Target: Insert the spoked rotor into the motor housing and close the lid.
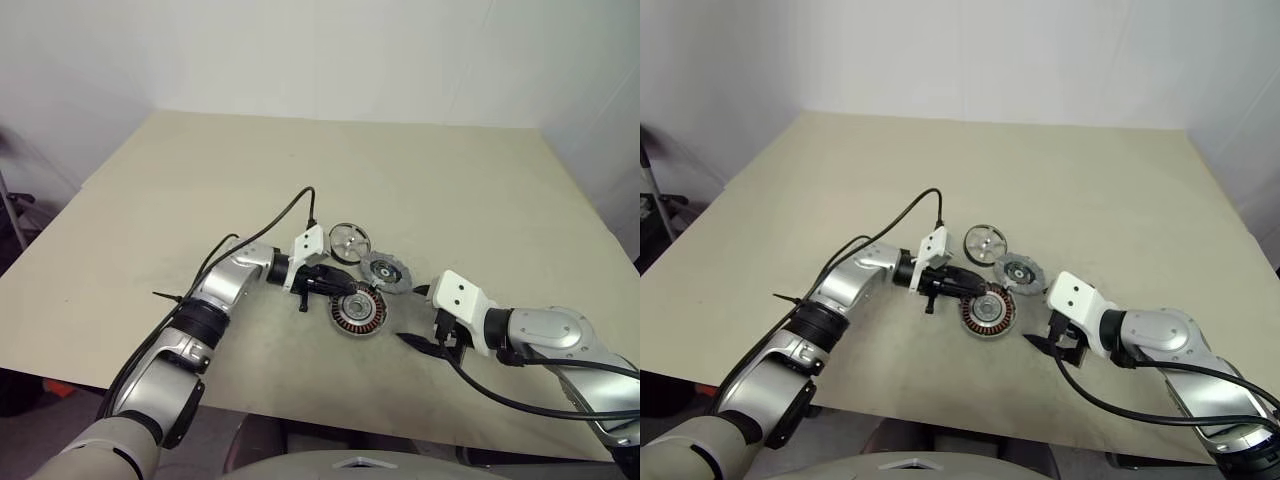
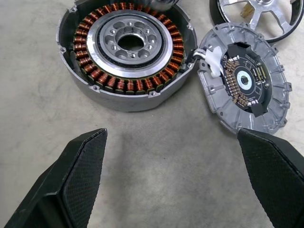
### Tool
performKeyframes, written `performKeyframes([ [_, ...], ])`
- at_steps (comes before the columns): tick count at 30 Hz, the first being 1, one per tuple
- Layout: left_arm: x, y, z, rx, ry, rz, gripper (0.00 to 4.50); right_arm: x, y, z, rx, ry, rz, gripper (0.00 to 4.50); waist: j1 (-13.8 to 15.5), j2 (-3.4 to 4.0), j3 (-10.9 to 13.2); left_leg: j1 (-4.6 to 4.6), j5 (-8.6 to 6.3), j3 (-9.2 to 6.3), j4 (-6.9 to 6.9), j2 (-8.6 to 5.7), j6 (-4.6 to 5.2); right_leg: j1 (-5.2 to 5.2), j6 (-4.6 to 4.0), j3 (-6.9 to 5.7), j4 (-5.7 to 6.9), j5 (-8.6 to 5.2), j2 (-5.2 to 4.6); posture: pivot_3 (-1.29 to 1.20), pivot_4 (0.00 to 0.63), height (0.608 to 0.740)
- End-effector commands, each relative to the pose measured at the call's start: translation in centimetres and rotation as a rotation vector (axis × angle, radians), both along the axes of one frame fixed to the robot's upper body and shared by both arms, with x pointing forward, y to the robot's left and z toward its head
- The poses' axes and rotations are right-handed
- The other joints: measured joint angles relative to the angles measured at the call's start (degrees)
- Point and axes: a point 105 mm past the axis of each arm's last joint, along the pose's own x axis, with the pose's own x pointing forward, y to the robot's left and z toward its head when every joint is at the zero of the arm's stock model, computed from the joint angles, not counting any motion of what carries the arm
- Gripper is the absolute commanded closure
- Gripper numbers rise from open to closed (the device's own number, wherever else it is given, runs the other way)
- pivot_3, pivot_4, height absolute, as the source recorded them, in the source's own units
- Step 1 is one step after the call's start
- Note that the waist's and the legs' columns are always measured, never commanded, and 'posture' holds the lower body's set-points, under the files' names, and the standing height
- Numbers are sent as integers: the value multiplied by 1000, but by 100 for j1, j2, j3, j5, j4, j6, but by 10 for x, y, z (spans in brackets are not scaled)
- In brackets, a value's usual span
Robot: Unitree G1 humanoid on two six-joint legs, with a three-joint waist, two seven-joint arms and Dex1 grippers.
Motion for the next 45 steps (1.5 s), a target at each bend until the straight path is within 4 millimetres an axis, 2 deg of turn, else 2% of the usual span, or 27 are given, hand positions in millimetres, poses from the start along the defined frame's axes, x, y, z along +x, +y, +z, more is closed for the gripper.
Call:
performKeyframes([
  [1,-1,-7,11,-2,-39,-43,3788,2,3,5,3,-33,12,0,0,0,0,0,0,0,0,0,0,0,0,0,1,0,0,0,0,740],
  [17,-10,-9,5,44,-31,-111,3788,8,5,7,11,-50,-1,0,0,1,0,3,1,2,22,2,0,0,-2,3,27,-1,0,0,0,740],
  [34,-3,-8,5,47,-46,-61,3788,14,4,5,8,-70,-3,0,0,1,-1,5,2,4,44,4,-1,-1,-4,7,53,-1,-1,0,0,740],
  [39,1,-7,5,49,-62,-33,2185,16,5,5,10,-78,0,0,0,1,-1,6,2,5,44,4,-1,-1,-4,7,54,-1,-1,0,0,740],
  [45,4,-7,13,23,-55,-14,2185,18,7,7,20,-93,5,0,0,1,-1,7,4,6,45,4,-3,-2,-5,8,59,-1,-1,0,0,740],
])
